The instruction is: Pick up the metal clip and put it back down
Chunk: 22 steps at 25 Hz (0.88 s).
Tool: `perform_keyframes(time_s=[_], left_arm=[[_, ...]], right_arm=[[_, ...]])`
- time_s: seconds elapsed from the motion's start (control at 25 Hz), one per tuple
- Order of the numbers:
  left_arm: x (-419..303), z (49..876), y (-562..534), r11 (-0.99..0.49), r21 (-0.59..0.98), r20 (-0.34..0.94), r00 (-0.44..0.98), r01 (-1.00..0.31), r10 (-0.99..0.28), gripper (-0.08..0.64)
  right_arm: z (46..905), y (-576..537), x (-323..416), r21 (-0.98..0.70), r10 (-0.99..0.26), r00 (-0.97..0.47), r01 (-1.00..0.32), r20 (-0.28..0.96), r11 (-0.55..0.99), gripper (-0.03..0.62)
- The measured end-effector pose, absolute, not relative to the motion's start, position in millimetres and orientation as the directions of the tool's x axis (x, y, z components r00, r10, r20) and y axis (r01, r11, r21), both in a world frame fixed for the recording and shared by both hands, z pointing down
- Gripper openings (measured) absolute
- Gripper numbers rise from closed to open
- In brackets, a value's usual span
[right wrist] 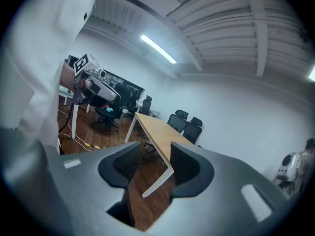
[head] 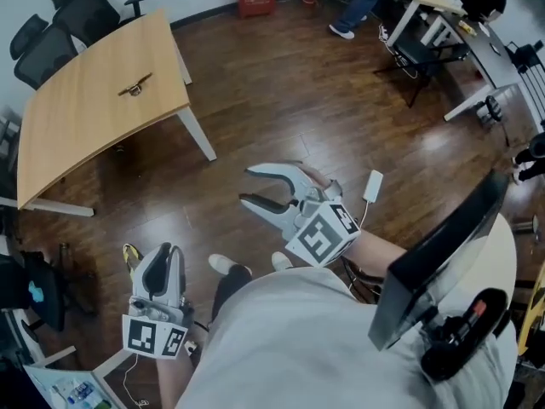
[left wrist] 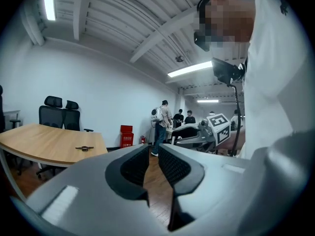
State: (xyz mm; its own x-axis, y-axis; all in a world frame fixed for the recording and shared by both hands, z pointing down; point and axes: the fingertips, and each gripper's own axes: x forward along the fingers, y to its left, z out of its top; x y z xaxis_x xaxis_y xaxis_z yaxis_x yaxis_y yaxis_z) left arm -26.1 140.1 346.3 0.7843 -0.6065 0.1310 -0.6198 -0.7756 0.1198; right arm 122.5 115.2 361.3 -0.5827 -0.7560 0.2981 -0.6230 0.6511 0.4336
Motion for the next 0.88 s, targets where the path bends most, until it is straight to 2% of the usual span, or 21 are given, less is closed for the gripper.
perform_keyframes(time_s=[0.32, 0.88], left_arm=[[9, 347, 173, -0.801, 0.106, 0.147, 0.806, -0.589, -0.573, 0.048], [30, 345, 189, -0.802, 0.089, 0.146, 0.804, -0.591, -0.577, 0.049]], right_arm=[[361, 154, 156, 0.429, -0.78, -0.557, -0.654, 0.284, 0.623, 0.186], [362, 171, 172, 0.428, -0.774, -0.571, -0.649, 0.274, 0.629, 0.178]])
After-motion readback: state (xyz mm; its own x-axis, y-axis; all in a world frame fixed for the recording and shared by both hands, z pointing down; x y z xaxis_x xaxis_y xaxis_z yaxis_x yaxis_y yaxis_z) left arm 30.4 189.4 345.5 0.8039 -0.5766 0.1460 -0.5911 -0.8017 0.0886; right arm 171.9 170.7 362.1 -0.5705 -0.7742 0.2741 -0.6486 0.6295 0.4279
